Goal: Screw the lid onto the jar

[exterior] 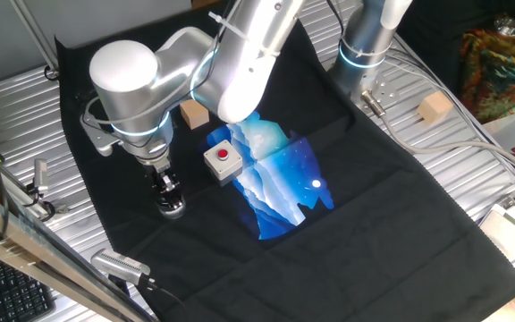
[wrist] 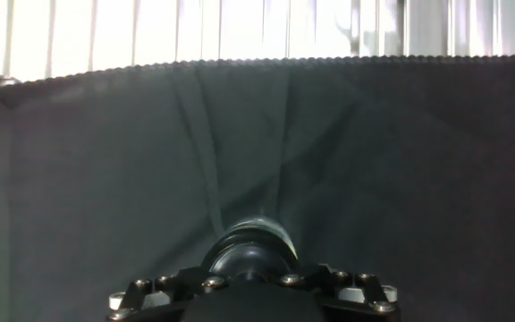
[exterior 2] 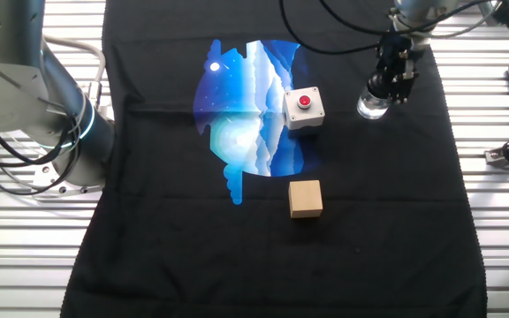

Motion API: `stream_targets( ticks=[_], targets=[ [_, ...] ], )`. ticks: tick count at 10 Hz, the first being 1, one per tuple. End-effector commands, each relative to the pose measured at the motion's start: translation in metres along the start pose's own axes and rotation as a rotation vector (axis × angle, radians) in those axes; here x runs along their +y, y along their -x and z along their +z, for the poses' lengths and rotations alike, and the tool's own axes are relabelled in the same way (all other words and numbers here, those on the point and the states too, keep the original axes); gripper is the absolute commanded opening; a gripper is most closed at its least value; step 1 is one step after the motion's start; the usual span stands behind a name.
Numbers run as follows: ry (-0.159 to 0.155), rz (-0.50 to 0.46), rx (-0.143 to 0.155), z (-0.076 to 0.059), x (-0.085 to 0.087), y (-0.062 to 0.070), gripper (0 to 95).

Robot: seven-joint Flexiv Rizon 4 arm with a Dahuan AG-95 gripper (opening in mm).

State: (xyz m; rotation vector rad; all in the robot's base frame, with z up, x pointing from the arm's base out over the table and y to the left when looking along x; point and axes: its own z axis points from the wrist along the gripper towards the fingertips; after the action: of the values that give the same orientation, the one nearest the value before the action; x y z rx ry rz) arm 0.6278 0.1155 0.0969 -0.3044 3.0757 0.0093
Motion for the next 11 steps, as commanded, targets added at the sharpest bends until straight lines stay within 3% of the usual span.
stream_targets(
  ticks=[1, 4, 6, 8, 9, 11],
  targets=[
    [-0.010, -0.203, 0.015, -0.0011, 0.0008, -0.0001, 95.0],
    [-0.006, -0.472, 0.015, -0.0030, 0.0028, -0.0005, 95.0],
    [0.006, -0.581, 0.009, -0.0038, 0.0034, -0.0010, 95.0],
    [0.043, -0.628, -0.021, -0.0039, 0.0032, -0.0011, 95.0],
    [0.027, -0.662, -0.010, -0.0039, 0.0032, -0.0011, 95.0],
    [0.027, -0.663, -0.009, -0.0039, 0.0032, -0.0011, 95.0]
  ],
)
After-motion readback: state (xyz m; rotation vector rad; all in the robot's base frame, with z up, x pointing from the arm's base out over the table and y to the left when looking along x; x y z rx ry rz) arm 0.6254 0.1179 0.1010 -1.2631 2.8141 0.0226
